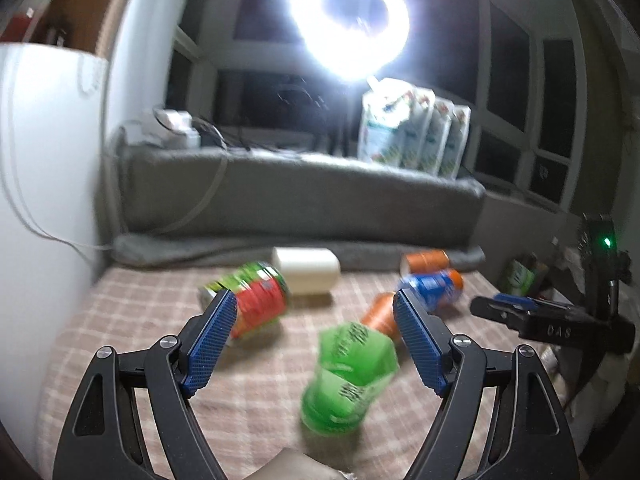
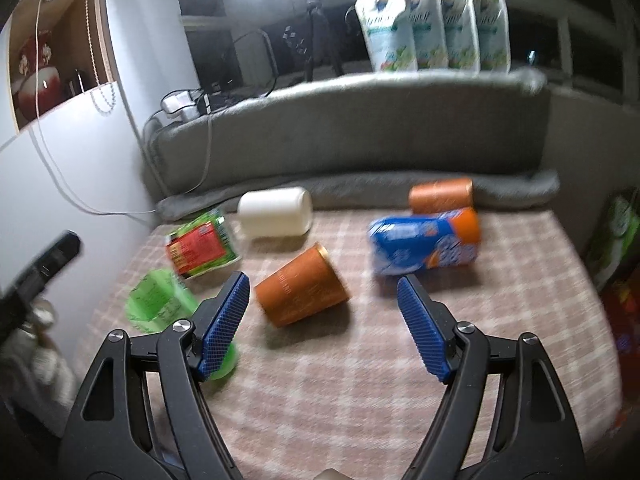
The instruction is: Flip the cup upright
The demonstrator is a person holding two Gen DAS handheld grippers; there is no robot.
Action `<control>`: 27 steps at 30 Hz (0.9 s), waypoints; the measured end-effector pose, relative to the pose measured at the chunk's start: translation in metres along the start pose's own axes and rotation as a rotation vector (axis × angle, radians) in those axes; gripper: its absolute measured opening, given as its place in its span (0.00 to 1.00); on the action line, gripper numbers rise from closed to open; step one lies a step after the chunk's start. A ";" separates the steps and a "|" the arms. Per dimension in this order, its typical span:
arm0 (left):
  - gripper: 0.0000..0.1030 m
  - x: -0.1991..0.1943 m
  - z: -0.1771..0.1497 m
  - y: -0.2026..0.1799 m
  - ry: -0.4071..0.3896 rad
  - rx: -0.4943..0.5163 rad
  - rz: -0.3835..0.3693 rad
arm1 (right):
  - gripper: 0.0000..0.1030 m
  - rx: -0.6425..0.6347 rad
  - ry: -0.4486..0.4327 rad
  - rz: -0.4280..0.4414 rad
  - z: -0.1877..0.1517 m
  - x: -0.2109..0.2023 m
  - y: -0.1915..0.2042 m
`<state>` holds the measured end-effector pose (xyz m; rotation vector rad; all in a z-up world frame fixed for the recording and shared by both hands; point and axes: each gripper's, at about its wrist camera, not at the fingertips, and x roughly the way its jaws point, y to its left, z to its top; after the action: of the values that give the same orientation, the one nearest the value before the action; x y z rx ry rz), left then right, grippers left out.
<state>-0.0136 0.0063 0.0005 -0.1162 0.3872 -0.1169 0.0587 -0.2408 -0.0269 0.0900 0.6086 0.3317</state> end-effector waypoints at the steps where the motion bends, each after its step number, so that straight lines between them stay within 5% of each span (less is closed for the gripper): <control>1: 0.78 -0.003 0.001 0.001 -0.021 0.001 0.017 | 0.89 -0.011 -0.022 -0.018 0.000 -0.003 0.001; 10: 0.78 -0.012 0.007 0.004 -0.109 -0.001 0.098 | 0.99 -0.137 -0.172 -0.190 0.002 -0.025 0.018; 27: 0.90 -0.012 0.004 0.006 -0.120 -0.015 0.129 | 1.00 -0.135 -0.196 -0.215 0.002 -0.028 0.019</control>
<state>-0.0229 0.0138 0.0082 -0.1116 0.2748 0.0203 0.0333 -0.2326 -0.0064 -0.0714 0.3956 0.1522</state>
